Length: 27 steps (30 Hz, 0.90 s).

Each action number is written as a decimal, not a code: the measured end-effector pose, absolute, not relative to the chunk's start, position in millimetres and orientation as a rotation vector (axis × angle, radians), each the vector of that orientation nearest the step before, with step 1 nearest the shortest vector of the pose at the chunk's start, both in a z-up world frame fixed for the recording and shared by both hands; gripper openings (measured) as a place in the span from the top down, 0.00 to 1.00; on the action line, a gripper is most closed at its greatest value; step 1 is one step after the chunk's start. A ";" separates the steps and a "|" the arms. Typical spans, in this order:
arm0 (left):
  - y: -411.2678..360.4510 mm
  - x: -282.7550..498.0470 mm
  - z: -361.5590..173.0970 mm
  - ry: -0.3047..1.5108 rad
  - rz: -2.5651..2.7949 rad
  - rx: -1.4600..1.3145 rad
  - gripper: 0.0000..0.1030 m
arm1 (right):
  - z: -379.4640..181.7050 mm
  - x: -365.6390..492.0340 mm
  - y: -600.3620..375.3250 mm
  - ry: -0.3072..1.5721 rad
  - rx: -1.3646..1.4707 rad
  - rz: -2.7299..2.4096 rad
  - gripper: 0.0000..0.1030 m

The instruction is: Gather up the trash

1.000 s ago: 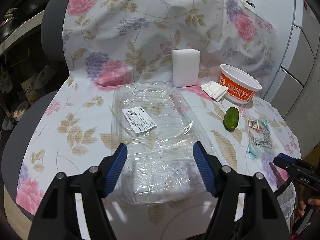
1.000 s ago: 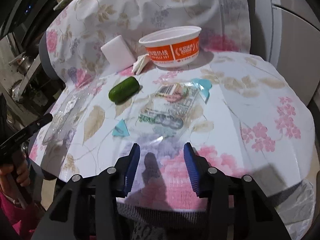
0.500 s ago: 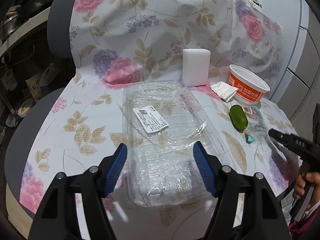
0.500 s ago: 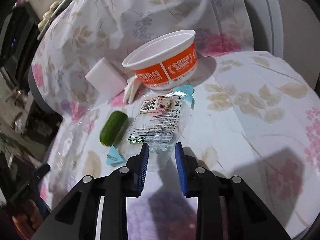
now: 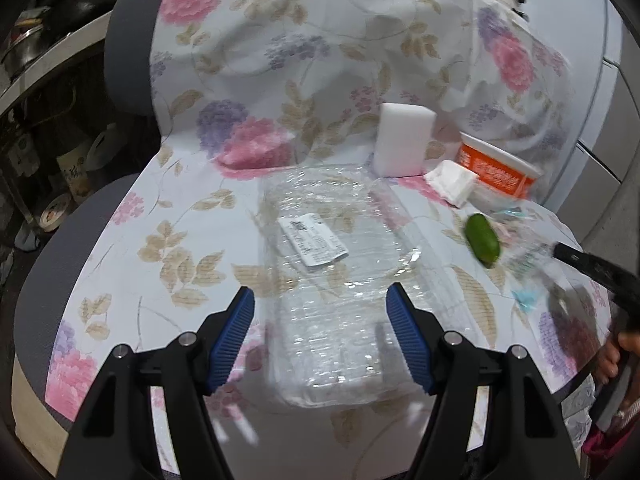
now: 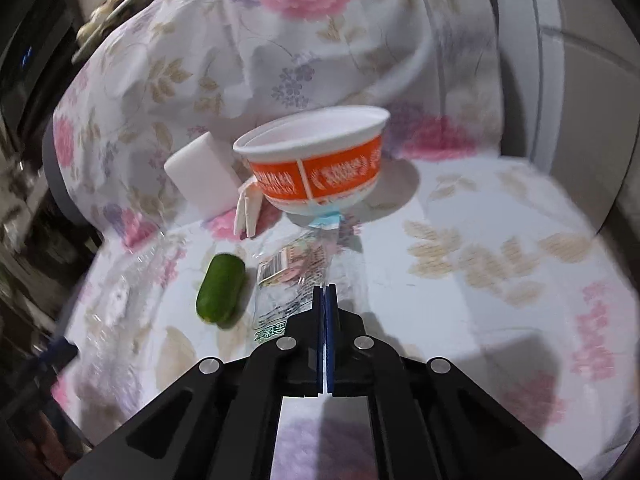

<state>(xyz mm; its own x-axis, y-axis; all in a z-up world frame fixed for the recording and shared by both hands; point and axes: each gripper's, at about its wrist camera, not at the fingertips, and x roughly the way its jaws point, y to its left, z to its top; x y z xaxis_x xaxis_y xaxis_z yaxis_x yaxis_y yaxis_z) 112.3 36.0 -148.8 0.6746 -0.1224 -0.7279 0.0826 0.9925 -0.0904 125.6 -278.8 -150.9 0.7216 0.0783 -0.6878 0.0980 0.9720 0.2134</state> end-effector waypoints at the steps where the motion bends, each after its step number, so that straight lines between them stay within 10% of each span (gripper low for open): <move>1: 38.7 113.5 -149.8 0.827 -0.109 -0.059 0.35 | -148.5 119.3 -278.3 0.758 0.219 -0.021 1.00; 12: 45.8 145.8 -173.3 0.902 -0.082 -0.092 0.54 | -123.3 71.1 -294.7 0.681 0.235 -0.048 1.00; 20: 46.3 155.0 -182.1 0.905 -0.087 -0.095 0.92 | -109.0 63.8 -285.6 0.641 0.190 -0.050 1.00; 27: 43.8 135.0 -136.9 0.758 -0.104 -0.112 0.95 | -104.3 68.6 -290.7 0.622 0.209 -0.052 1.00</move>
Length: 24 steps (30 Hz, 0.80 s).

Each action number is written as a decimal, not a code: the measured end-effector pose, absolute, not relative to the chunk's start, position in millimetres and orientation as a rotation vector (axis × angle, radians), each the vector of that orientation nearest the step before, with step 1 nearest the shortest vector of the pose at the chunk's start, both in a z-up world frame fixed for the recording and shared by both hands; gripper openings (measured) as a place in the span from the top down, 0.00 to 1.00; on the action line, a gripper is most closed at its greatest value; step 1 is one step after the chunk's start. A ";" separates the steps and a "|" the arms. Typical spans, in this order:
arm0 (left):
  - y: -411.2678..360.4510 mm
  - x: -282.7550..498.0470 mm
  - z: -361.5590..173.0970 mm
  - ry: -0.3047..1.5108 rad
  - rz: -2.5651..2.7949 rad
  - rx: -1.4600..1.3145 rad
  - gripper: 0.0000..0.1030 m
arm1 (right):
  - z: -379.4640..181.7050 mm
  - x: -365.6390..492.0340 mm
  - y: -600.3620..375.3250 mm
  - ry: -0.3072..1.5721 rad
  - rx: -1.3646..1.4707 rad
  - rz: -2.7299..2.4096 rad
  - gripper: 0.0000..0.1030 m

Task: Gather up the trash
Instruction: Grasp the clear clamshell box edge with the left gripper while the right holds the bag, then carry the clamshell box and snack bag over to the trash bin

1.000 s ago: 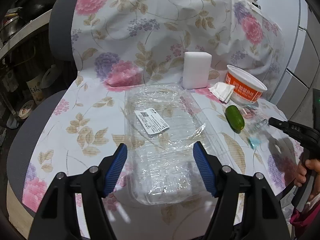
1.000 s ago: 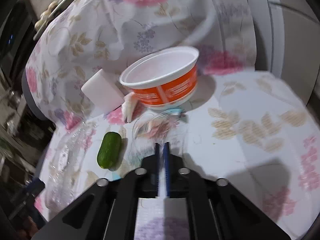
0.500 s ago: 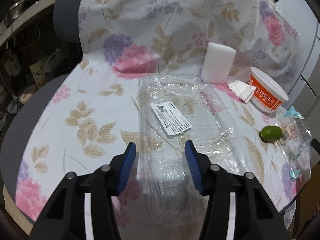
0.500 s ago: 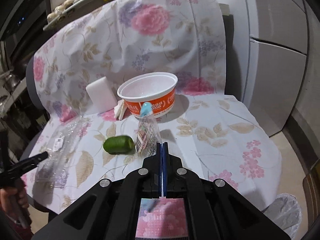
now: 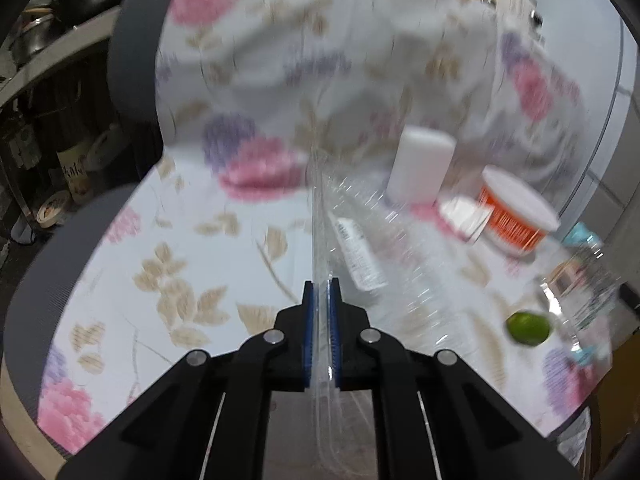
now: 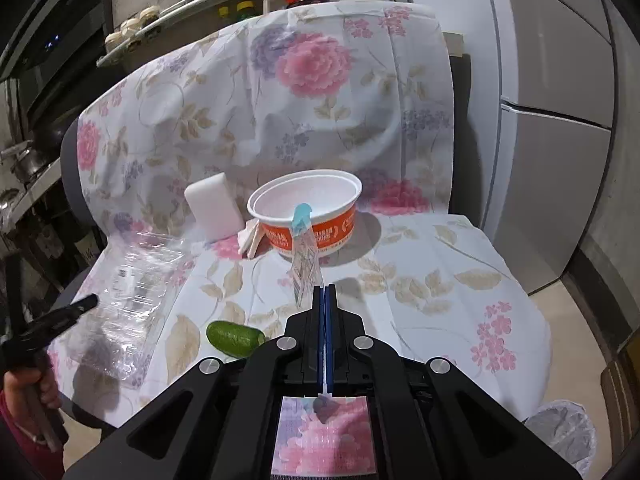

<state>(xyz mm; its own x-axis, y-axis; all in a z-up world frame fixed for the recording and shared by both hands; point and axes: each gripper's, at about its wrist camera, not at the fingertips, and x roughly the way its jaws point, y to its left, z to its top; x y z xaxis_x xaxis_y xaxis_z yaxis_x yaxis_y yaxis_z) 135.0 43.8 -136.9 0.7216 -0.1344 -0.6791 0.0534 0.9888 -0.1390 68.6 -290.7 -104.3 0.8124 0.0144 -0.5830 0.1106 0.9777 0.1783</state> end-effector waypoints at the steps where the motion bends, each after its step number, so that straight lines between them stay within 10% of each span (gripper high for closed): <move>1: 44.9 131.2 -127.7 0.738 -0.109 -0.122 0.95 | -101.5 68.2 -291.8 0.613 0.215 -0.050 1.00; 24: -109.5 53.3 -54.3 0.520 -0.540 -0.079 0.95 | -50.3 -67.1 -391.8 0.444 0.361 -0.259 1.00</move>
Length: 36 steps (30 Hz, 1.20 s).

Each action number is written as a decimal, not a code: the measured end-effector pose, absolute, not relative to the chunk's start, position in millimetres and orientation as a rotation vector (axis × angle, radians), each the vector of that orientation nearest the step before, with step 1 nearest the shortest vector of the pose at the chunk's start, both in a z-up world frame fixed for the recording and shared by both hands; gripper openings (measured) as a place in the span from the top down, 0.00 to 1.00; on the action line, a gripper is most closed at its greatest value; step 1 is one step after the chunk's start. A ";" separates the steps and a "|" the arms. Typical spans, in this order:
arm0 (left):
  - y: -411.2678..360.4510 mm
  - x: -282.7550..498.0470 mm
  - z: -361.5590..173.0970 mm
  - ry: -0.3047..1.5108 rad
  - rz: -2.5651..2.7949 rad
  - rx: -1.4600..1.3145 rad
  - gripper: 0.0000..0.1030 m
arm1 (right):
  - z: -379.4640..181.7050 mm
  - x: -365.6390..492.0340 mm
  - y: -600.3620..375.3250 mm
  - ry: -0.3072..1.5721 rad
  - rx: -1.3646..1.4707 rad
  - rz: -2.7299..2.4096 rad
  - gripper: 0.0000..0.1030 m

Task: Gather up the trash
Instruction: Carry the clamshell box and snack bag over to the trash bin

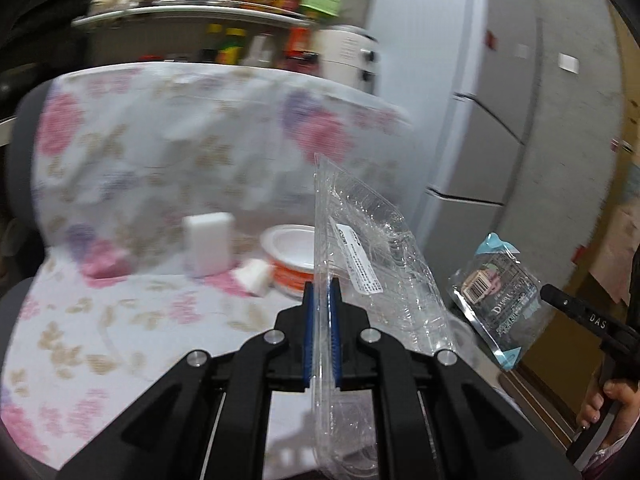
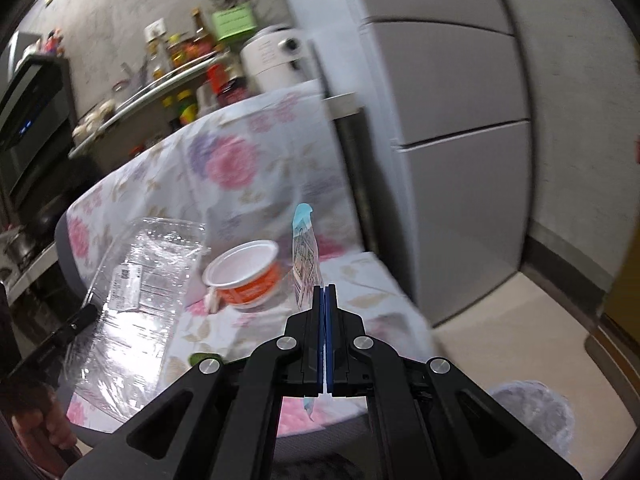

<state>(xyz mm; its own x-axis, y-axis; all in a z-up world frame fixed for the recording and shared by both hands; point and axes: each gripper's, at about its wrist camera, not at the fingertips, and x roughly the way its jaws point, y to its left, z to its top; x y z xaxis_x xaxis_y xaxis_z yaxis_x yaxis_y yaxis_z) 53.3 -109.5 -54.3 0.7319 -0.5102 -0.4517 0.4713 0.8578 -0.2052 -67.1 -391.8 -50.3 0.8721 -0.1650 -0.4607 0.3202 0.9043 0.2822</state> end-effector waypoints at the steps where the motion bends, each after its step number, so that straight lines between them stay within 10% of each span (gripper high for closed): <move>1: -124.7 48.5 -56.2 0.521 -0.580 -0.069 0.95 | -50.6 -76.2 -397.7 0.441 0.368 -0.280 1.00; 18: -333.1 -47.9 -113.3 0.559 -1.070 0.162 0.95 | -81.7 -252.5 -493.0 0.351 0.468 -0.715 0.99; 33: -412.7 -61.7 -181.7 0.723 -1.107 0.298 0.94 | -150.5 -239.0 -515.8 0.492 0.475 -0.714 0.99; 36: -427.3 -56.2 -193.3 0.782 -1.102 0.325 0.65 | -163.4 -225.6 -521.2 0.539 0.491 -0.701 0.99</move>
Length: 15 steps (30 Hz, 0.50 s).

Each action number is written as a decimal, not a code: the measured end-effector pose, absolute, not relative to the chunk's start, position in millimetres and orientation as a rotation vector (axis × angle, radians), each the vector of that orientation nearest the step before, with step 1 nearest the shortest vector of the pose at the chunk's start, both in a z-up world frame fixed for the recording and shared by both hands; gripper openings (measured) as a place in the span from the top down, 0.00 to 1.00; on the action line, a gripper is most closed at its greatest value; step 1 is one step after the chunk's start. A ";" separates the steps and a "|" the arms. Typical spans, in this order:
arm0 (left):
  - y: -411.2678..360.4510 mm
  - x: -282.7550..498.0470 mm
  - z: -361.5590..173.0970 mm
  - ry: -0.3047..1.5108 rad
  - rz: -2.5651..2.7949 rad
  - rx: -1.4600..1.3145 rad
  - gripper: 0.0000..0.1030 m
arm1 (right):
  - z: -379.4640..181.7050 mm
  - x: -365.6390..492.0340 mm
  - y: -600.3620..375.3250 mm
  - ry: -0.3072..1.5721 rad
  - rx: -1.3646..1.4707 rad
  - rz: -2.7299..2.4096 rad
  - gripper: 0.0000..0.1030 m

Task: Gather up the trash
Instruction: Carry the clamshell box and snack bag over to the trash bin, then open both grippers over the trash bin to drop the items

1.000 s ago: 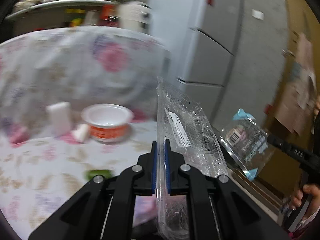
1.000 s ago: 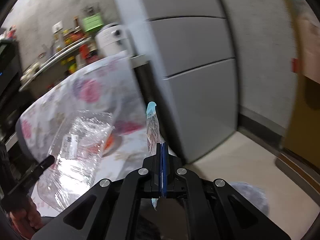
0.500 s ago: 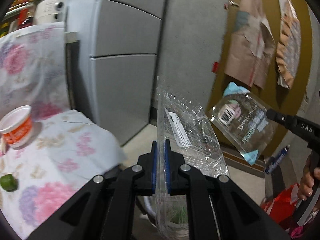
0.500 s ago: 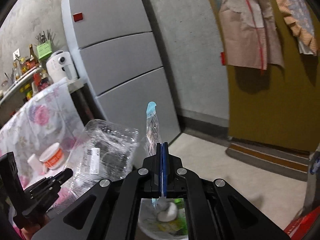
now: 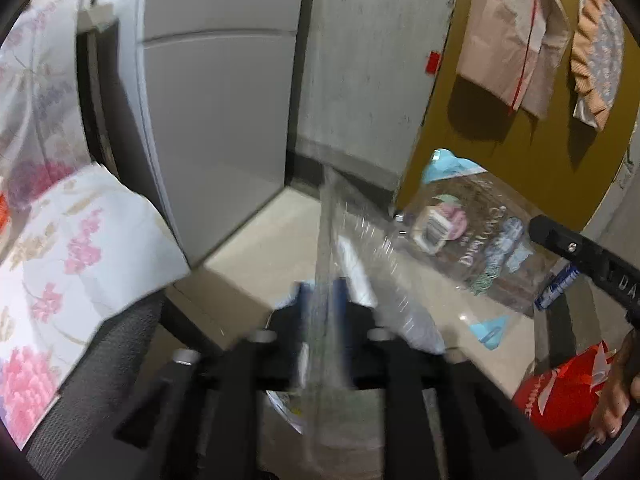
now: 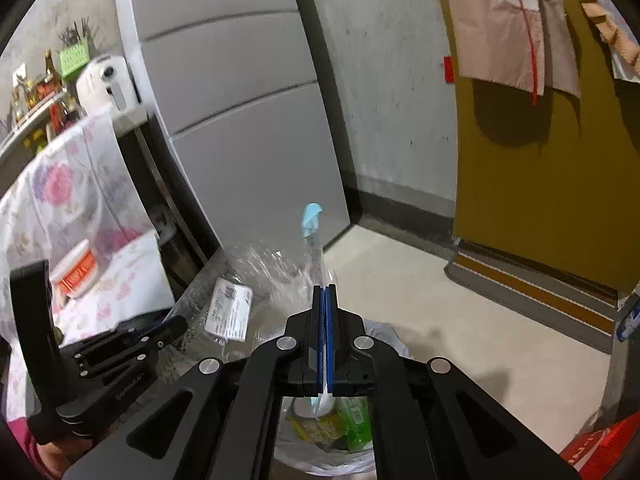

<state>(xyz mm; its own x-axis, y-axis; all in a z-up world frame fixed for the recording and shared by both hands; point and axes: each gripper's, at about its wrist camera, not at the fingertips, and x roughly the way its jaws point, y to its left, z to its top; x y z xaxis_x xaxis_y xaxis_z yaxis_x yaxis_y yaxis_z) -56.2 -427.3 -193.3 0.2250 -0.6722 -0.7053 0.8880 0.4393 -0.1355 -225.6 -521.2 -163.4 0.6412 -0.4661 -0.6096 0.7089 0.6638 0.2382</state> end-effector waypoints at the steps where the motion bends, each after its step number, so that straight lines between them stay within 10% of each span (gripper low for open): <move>1: -426.6 -54.1 -194.8 0.786 -1.096 0.319 0.49 | -172.5 -218.0 -525.7 0.574 0.510 -0.684 0.99; 4: -420.5 -47.5 -194.4 0.787 -1.093 0.292 0.48 | -195.2 -207.8 -534.9 0.621 0.568 -0.686 0.89; 7: -406.0 -37.2 -187.2 0.768 -1.071 0.262 0.48 | -209.4 -200.3 -538.4 0.670 0.606 -0.673 0.54; 15: -361.2 -9.5 -162.9 0.719 -0.979 0.176 0.48 | -152.6 -209.7 -525.2 0.561 0.496 -0.749 0.54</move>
<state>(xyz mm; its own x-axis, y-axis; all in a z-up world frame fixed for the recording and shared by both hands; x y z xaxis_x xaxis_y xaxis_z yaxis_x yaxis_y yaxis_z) -9.5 -361.2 -162.9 0.3499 -0.6955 -0.6275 0.8068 0.5642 -0.1754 -209.7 -525.2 -152.6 0.6014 -0.4903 -0.6308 0.7435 0.6325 0.2173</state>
